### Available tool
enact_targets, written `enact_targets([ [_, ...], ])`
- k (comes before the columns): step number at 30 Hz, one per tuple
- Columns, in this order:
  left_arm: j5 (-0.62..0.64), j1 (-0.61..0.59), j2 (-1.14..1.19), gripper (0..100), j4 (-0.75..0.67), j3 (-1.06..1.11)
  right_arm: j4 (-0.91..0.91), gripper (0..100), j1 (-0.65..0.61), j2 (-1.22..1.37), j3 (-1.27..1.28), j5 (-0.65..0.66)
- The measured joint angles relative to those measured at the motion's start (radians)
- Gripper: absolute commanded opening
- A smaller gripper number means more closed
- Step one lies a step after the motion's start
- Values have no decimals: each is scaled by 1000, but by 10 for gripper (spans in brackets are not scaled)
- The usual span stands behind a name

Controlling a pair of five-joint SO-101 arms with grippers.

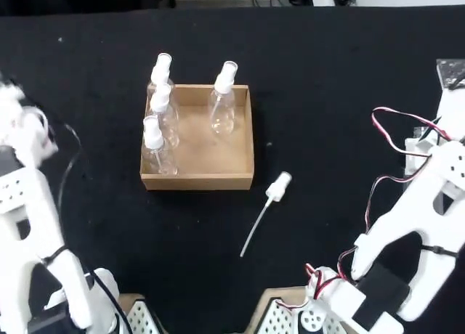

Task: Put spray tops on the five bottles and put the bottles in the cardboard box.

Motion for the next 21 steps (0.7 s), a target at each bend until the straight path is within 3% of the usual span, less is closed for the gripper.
enact_targets([
  [5, -80, 124, 0, 186, 167, -353, -2, 11, 75, 0, 0, 0],
  [11, -176, 512, -2, 191, 311, -664, -38, 11, 149, -2, 44, 0],
  [16, -215, 893, 37, 191, 311, -704, -110, 11, 207, -6, 140, 0],
  [21, -216, 1142, 219, 188, 276, -684, -196, 11, 259, -6, 215, 0],
])
